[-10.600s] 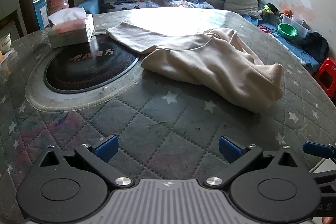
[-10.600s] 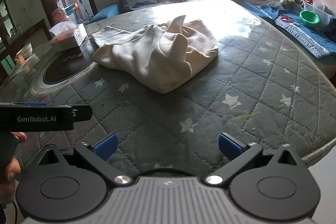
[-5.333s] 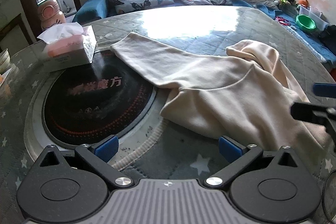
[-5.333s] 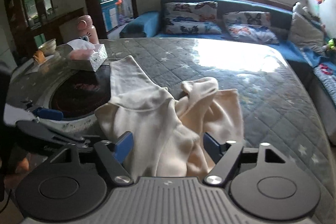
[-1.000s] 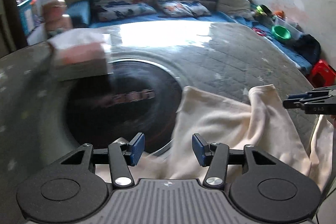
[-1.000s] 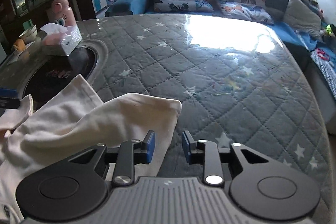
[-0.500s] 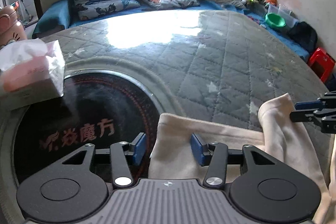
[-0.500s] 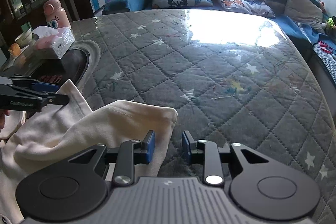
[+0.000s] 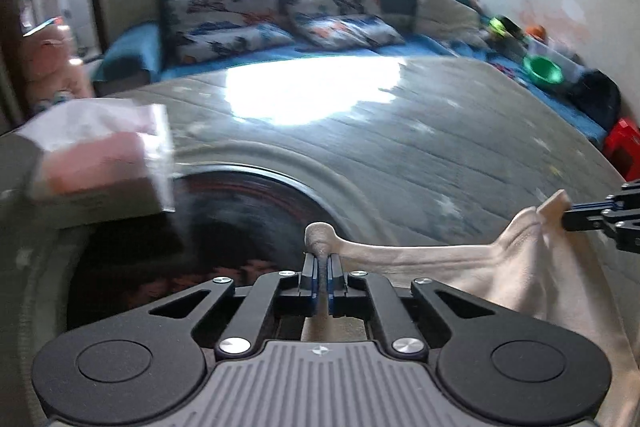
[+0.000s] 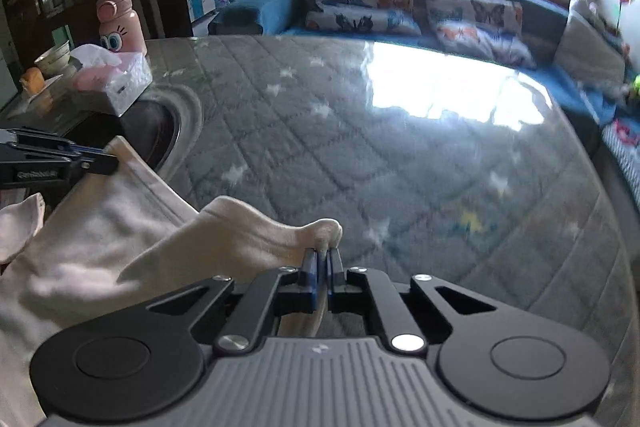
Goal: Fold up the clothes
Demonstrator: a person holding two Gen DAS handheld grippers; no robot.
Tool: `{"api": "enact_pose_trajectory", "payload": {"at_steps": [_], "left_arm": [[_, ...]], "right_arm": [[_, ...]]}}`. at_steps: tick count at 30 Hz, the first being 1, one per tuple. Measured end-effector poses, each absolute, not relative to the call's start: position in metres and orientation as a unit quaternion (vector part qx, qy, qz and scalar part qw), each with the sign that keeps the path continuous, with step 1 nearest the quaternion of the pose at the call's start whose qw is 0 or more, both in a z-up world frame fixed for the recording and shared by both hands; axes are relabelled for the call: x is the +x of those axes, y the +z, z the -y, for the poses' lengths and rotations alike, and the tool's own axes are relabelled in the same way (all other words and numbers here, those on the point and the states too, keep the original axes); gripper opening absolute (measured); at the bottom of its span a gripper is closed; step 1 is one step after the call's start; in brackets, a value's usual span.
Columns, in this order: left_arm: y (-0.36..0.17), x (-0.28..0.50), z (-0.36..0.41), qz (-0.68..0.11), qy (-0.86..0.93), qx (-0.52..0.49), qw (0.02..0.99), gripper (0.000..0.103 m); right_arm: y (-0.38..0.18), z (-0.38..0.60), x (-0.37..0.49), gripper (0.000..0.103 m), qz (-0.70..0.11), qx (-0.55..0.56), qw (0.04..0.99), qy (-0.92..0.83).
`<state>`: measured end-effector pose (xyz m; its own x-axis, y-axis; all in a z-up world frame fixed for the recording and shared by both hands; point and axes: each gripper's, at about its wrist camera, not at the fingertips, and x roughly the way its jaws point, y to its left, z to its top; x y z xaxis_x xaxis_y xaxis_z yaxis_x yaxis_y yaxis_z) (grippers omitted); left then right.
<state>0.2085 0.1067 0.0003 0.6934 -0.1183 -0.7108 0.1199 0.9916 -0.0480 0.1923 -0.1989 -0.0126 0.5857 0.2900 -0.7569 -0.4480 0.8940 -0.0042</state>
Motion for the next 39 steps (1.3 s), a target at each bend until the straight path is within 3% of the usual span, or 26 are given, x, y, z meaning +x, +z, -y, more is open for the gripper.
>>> {"api": "enact_pose_trajectory", "payload": {"at_steps": [10, 16, 19, 21, 24, 39], "left_arm": [[-0.008, 0.227, -0.148, -0.393, -0.005, -0.037, 0.919, 0.005], [-0.006, 0.222, -0.15, -0.392, -0.005, -0.045, 0.919, 0.011], [-0.002, 0.217, -0.145, -0.388, -0.001, -0.037, 0.921, 0.017], [0.002, 0.211, -0.14, -0.382, 0.001, -0.028, 0.924, 0.029], [0.009, 0.198, -0.131, -0.373, 0.004, -0.011, 0.928, 0.047], [0.029, 0.136, -0.11, -0.356, 0.016, 0.013, 0.934, 0.068]], "right_arm": [[-0.024, 0.156, 0.235, 0.005, -0.383, -0.156, 0.892, 0.184], [-0.013, 0.155, 0.22, 0.009, -0.384, -0.164, 0.885, 0.205], [-0.006, 0.157, 0.207, 0.012, -0.387, -0.156, 0.88, 0.225], [-0.003, 0.156, 0.193, 0.012, -0.39, -0.15, 0.874, 0.247], [-0.002, 0.15, 0.171, 0.022, -0.392, -0.15, 0.863, 0.28], [-0.017, 0.124, 0.062, 0.049, -0.384, -0.199, 0.836, 0.337]]}}
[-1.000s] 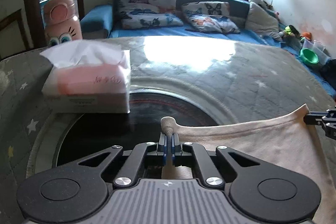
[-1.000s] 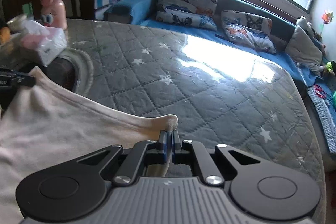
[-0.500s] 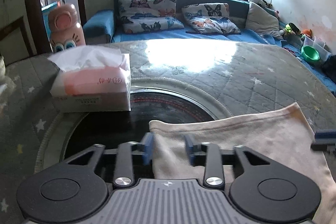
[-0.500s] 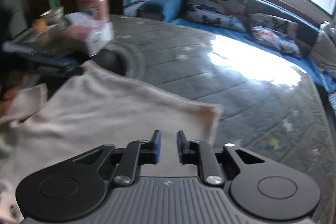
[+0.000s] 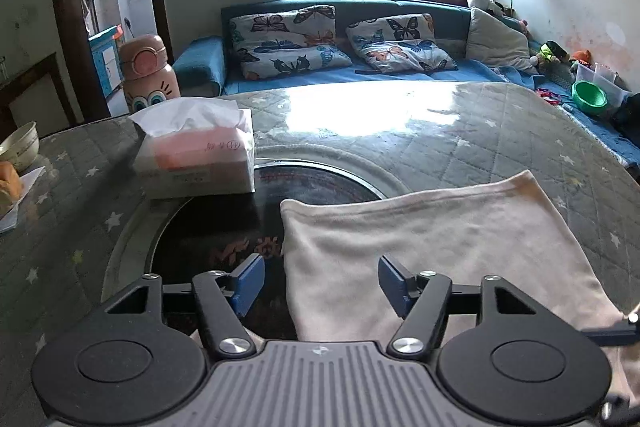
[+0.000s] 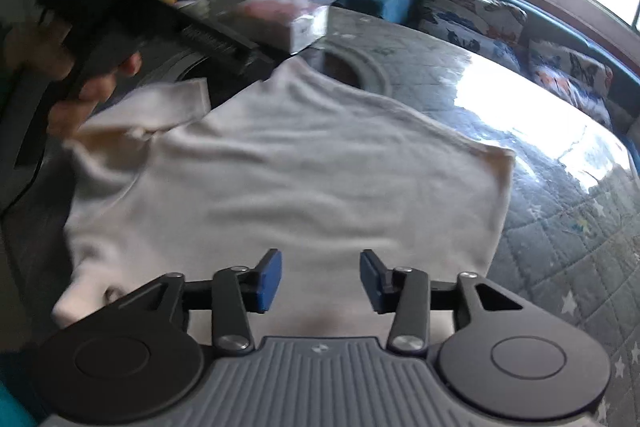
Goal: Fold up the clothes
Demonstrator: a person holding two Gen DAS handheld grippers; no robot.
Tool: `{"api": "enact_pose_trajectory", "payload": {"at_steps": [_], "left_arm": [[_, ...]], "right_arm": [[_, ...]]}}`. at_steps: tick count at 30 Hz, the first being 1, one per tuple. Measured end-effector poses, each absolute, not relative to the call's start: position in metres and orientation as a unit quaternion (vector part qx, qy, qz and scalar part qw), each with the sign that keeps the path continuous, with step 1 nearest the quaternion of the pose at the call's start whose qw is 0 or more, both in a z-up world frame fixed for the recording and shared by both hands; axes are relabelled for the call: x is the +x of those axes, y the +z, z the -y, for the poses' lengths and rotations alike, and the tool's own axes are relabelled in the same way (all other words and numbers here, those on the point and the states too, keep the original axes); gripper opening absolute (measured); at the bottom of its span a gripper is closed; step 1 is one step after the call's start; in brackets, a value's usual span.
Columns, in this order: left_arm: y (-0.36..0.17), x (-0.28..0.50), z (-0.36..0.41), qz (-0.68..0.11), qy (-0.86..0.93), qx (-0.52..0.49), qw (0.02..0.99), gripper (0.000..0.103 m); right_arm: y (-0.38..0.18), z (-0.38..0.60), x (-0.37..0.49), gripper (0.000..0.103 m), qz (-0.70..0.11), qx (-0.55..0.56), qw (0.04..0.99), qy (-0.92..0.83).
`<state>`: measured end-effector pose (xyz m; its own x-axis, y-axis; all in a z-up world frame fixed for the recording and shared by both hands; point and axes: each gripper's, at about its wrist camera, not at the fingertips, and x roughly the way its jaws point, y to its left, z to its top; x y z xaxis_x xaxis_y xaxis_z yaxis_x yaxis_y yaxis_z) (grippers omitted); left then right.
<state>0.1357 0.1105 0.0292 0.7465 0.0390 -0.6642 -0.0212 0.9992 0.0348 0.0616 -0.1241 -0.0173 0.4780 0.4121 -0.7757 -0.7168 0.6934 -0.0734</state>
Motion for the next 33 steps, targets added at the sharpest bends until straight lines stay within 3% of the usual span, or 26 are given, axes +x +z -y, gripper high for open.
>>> {"api": "enact_pose_trajectory", "payload": {"at_steps": [8, 15, 20, 33], "left_arm": [[0.033, 0.106, -0.099, -0.345, 0.027, 0.035, 0.938, 0.078], [0.03, 0.079, -0.089, -0.345, 0.019, 0.035, 0.938, 0.08], [0.024, 0.062, -0.071, -0.353, -0.008, 0.035, 0.935, 0.081], [-0.002, 0.051, -0.04, -0.385, -0.021, 0.056, 0.921, 0.084]], "right_arm": [[-0.021, 0.12, 0.0, 0.057, -0.36, -0.238, 0.827, 0.359], [-0.015, 0.13, -0.024, 0.056, -0.336, -0.23, 0.841, 0.355], [-0.015, 0.146, -0.024, 0.049, -0.362, -0.188, 0.843, 0.35], [-0.019, 0.19, -0.015, 0.051, -0.401, -0.12, 0.854, 0.309]]}}
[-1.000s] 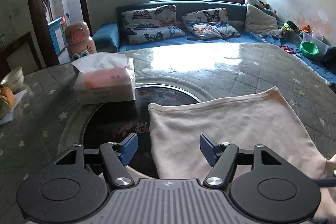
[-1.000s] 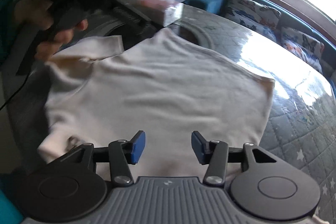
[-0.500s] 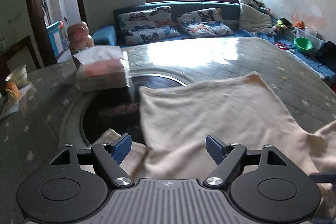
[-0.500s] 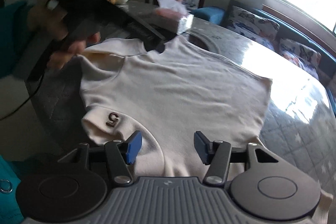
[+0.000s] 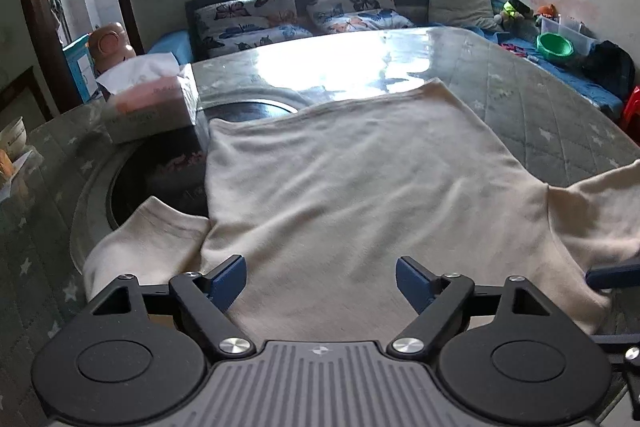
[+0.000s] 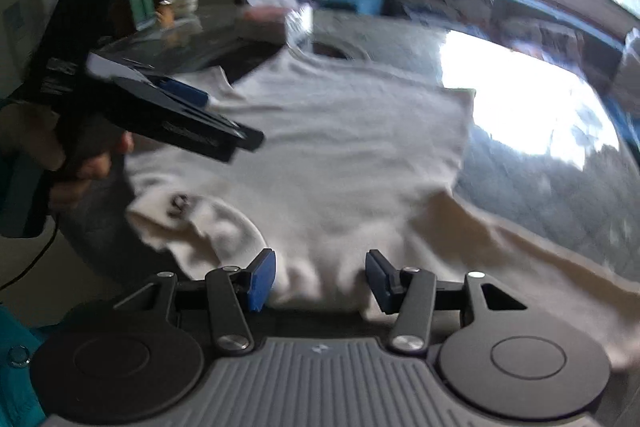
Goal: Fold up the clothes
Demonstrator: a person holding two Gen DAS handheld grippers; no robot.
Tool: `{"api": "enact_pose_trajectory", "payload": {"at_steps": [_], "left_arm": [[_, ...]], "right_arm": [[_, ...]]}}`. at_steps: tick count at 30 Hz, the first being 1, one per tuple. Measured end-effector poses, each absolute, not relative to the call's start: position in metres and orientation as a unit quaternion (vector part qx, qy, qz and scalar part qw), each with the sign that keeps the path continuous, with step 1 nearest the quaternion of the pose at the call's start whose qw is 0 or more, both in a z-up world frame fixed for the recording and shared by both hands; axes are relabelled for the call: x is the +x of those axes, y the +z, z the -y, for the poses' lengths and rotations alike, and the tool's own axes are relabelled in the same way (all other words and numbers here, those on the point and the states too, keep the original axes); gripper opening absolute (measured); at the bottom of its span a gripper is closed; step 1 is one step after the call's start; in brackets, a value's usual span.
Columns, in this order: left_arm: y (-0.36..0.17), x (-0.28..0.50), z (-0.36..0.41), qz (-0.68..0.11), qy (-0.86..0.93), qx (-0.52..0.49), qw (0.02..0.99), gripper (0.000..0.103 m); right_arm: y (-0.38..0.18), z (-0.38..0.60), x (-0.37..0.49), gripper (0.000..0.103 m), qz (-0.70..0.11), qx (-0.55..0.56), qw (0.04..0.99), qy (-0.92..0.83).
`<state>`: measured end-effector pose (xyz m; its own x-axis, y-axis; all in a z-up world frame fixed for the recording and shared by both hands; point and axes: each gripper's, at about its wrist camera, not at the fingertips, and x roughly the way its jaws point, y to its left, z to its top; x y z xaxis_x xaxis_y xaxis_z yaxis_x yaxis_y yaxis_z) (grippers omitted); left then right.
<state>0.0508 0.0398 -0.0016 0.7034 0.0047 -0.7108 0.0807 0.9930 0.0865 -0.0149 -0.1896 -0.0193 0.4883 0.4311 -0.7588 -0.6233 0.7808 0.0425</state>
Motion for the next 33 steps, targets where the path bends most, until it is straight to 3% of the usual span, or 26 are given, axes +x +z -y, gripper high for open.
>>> {"api": "enact_pose_trajectory", "payload": {"at_steps": [11, 31, 33], "left_arm": [[-0.003, 0.051, -0.035, -0.392, -0.02, 0.06, 0.918, 0.09], [0.006, 0.056, -0.018, -0.385, -0.036, 0.072, 0.919, 0.097], [0.007, 0.057, -0.016, -0.384, -0.037, 0.072, 0.92, 0.097]], "right_arm": [[-0.004, 0.255, -0.004, 0.051, -0.387, -0.065, 0.892, 0.224], [-0.037, 0.4, 0.029, 0.049, -0.391, 0.003, 0.92, -0.027], [-0.038, 0.406, 0.029, 0.043, -0.393, 0.021, 0.919, -0.026]]}}
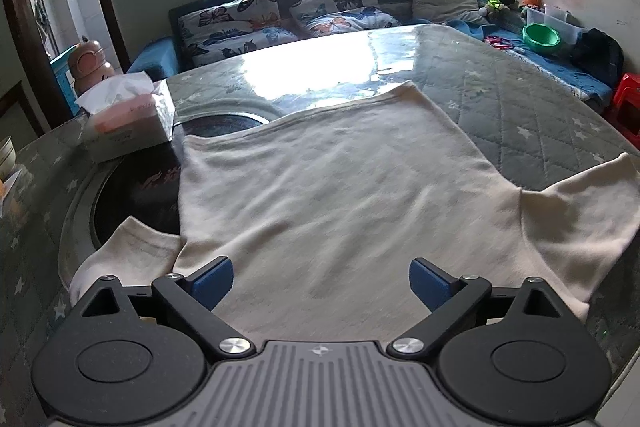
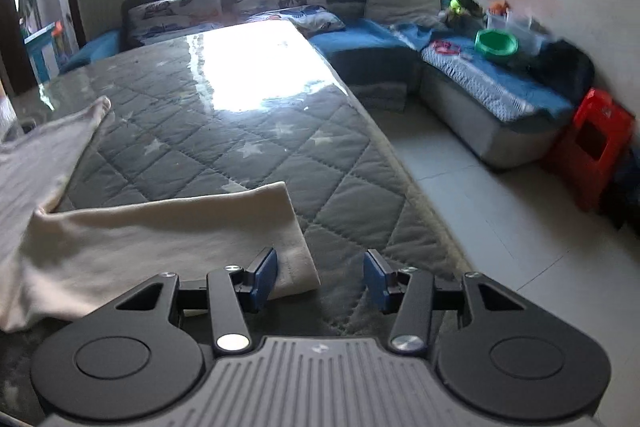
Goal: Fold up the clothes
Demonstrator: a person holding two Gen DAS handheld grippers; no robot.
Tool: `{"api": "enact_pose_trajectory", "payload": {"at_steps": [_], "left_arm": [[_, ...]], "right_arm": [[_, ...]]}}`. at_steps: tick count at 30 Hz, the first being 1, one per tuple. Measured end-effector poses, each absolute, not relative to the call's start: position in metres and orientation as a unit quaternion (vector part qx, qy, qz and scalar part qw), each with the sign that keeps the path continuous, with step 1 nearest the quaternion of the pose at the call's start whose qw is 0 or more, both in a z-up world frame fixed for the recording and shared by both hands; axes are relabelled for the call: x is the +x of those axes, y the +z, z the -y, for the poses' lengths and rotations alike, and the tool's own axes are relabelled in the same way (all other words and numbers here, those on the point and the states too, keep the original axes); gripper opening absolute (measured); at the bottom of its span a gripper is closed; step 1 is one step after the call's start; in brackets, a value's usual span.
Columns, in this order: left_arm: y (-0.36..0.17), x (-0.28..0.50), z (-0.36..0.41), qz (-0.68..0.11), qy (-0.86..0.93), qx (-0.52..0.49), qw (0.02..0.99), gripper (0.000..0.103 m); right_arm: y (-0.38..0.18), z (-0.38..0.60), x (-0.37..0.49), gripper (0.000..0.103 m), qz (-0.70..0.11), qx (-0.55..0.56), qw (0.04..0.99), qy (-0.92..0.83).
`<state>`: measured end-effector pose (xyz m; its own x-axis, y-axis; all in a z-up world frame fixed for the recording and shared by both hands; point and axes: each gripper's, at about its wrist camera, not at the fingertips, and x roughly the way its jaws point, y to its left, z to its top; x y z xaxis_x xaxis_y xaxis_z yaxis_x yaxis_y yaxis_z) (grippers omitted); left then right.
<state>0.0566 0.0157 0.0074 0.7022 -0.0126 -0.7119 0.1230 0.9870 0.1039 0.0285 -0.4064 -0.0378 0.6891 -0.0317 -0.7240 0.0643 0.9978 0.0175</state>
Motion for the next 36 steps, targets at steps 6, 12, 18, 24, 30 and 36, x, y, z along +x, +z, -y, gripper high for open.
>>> {"api": "enact_pose_trajectory", "payload": {"at_steps": [6, 12, 18, 24, 30, 36], "left_arm": [[0.006, 0.058, -0.004, -0.389, -0.054, 0.074, 0.917, 0.098], [0.005, 0.055, 0.014, -0.389, -0.079, 0.082, 0.914, 0.1], [-0.003, 0.054, 0.027, -0.397, -0.096, 0.09, 0.908, 0.1], [-0.008, 0.05, 0.037, -0.4, -0.112, 0.103, 0.904, 0.101], [-0.002, 0.051, 0.028, -0.39, -0.108, 0.095, 0.909, 0.101], [0.011, 0.048, -0.012, -0.377, -0.067, 0.076, 0.921, 0.101]], "right_arm": [[-0.037, 0.402, 0.023, 0.026, -0.396, 0.031, 0.918, -0.012], [-0.028, 0.397, 0.028, 0.006, -0.379, 0.023, 0.925, -0.013], [-0.028, 0.396, 0.033, 0.006, -0.369, 0.016, 0.929, -0.02], [-0.019, 0.395, 0.033, 0.006, -0.363, 0.035, 0.931, -0.007], [0.045, 0.368, 0.027, 0.006, -0.308, 0.046, 0.947, 0.074], [0.094, 0.307, 0.031, 0.006, -0.273, 0.026, 0.945, 0.178]]}}
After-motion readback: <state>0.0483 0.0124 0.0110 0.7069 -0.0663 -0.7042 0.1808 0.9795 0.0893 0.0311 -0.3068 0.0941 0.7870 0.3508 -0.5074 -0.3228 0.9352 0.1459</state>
